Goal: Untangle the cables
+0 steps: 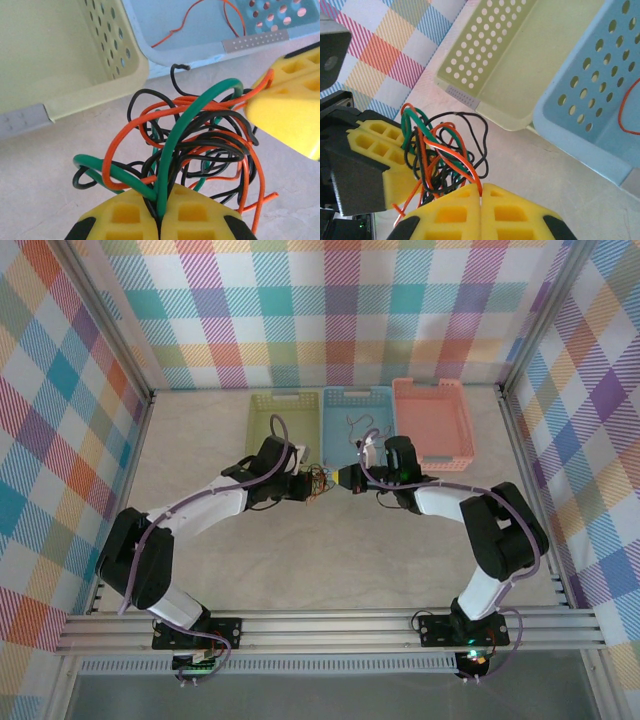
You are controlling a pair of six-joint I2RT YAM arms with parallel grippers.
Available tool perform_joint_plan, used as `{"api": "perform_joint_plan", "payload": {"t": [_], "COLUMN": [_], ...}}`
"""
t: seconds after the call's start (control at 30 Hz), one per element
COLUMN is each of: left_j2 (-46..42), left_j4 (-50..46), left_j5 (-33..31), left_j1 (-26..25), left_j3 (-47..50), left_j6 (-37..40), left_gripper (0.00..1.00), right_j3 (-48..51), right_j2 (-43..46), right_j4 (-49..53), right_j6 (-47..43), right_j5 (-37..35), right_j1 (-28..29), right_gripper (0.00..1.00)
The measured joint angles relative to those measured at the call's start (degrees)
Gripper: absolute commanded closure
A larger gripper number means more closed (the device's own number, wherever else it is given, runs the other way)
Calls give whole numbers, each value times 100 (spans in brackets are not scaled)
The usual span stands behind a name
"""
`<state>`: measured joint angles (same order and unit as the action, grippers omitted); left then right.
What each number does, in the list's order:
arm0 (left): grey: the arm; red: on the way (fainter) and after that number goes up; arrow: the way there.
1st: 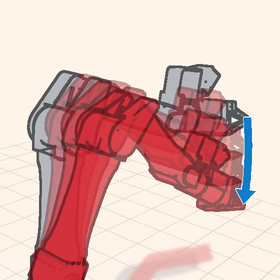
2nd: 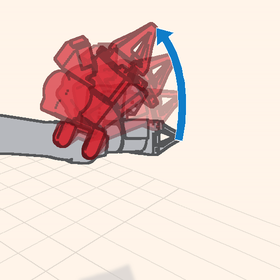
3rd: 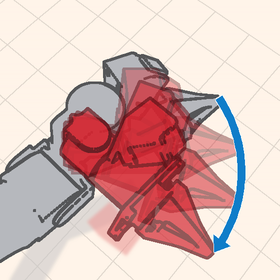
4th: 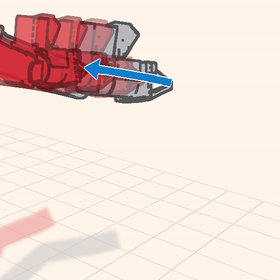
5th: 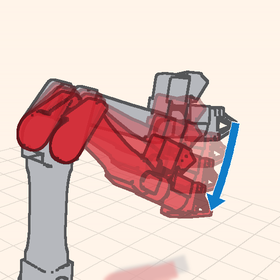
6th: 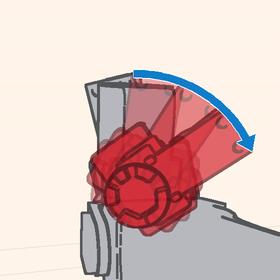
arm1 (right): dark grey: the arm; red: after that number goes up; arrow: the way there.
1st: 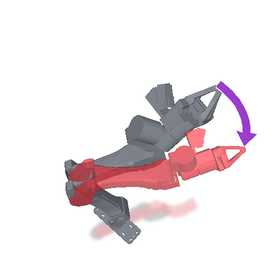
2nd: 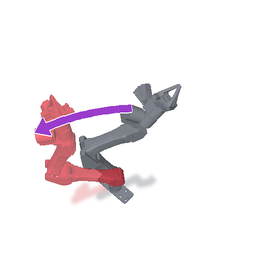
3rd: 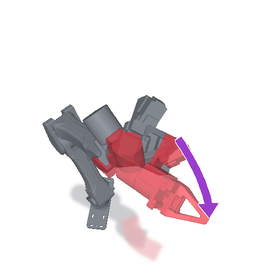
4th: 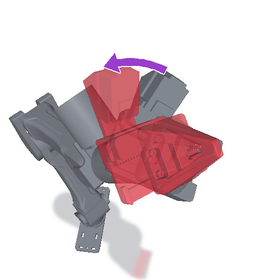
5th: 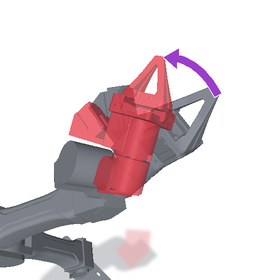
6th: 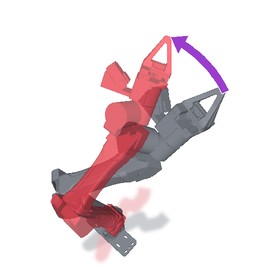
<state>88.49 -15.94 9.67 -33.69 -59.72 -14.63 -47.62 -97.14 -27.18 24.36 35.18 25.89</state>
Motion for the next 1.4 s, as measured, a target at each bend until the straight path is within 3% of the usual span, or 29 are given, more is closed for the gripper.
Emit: {"api": "perform_joint_plan", "payload": {"t": [0.37, 0.9, 1.13, 1.4], "left_j2": [-7, 382, 282, -476], "left_j4": [-883, -1657, -1648, -1156], "left_j5": [-251, -293, -343, -601], "left_j1": [-297, -634, -636, -634], "left_j3": [-225, -592, -575, -352], "left_j6": [-48, -190, -223, -144], "left_gripper": [100, 53, 44, 36], "right_j3": [452, 719, 719, 699], "right_j2": [706, 848, 848, 748], "right_j4": [-59, -133, -133, -127], "right_j6": [-142, -306, -393, -457], "right_j5": [-369, -588, -562, -299], "right_j1": [2, 7, 33, 120], "right_gripper": [100, 100, 100, 100]}}
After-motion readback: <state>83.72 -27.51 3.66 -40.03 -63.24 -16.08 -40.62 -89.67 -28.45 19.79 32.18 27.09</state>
